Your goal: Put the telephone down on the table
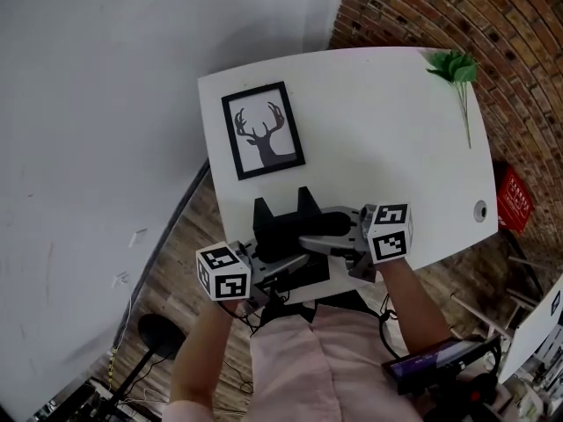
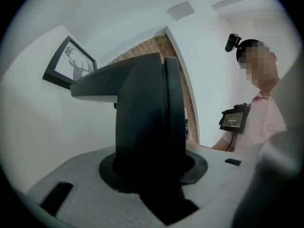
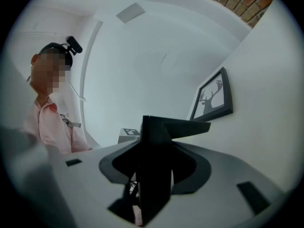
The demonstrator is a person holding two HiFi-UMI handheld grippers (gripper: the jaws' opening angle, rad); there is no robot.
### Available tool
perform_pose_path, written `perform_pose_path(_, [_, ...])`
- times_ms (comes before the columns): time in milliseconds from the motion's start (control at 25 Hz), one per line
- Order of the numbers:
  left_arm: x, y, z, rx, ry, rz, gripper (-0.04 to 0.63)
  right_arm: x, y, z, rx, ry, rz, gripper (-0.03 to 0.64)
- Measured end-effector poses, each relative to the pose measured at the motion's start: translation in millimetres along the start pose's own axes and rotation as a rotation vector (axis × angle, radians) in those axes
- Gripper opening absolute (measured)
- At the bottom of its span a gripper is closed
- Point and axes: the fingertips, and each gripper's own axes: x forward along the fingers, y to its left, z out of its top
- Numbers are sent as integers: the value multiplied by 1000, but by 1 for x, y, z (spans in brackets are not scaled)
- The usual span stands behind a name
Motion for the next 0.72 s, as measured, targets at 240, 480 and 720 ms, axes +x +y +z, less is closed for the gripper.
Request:
perform_pose_path(240, [2,12,-2,-29,2,10,170,3,-13,-2,30,9,2,187])
perform_pose_path(480, [4,22,-4,-79,-9,19,172,5,-25,-6,67,15,3,187])
perform_pose_path(720, [4,31,-2,-127,-18,29,172,8,-35,-5,105,17,7,187])
